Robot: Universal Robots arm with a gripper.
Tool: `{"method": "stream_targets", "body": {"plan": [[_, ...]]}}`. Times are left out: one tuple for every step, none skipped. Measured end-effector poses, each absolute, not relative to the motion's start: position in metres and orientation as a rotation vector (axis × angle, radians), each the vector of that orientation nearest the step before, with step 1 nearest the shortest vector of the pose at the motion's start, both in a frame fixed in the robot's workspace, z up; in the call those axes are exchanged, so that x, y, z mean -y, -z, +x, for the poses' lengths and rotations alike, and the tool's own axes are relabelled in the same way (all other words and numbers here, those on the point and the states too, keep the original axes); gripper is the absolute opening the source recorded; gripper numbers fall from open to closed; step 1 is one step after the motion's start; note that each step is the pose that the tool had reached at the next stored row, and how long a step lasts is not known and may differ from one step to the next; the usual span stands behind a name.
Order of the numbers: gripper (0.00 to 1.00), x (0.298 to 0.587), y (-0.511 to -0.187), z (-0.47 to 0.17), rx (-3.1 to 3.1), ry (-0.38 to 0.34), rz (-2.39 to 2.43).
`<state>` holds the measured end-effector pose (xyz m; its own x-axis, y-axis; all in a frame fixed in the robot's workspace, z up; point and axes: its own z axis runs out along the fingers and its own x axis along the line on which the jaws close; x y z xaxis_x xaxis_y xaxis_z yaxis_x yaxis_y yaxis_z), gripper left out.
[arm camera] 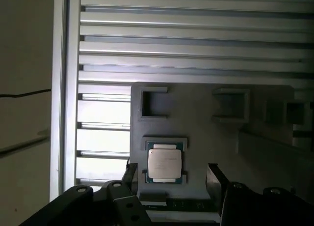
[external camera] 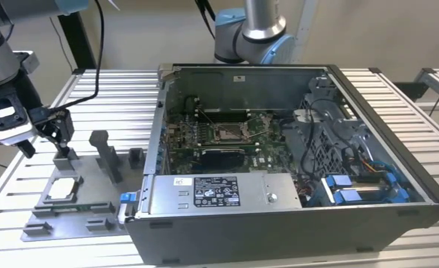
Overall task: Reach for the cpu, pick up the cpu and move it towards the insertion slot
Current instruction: 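Pick up the cpu and move it towards the insertion slot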
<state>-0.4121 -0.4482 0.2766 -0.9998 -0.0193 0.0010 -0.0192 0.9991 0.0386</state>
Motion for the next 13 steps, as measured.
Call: {"method": "stream_targets", "body": {"plan": [[1.00, 0.448, -0.276, -0.412, 3.140, 0.061, 0.030], [1.00, 0.448, -0.275, -0.412, 3.139, 0.061, 0.030], [1.00, 0.450, -0.272, -0.412, 3.139, 0.060, 0.030], [1.00, 0.452, -0.271, -0.412, 3.139, 0.060, 0.030], [1.00, 0.454, -0.269, -0.412, 3.139, 0.060, 0.029], [1.00, 0.456, -0.267, -0.412, 3.139, 0.060, 0.028], [1.00, 0.458, -0.266, -0.412, 3.139, 0.060, 0.028], [1.00, 0.460, -0.264, -0.412, 3.139, 0.061, 0.027], [1.00, 0.462, -0.262, -0.412, 3.139, 0.061, 0.026], [1.00, 0.463, -0.261, -0.412, 3.139, 0.061, 0.025], [1.00, 0.464, -0.259, -0.413, 3.139, 0.060, 0.023], [1.00, 0.465, -0.257, -0.413, 3.139, 0.061, 0.020], [1.00, 0.466, -0.255, -0.413, 3.139, 0.061, 0.018]]}}
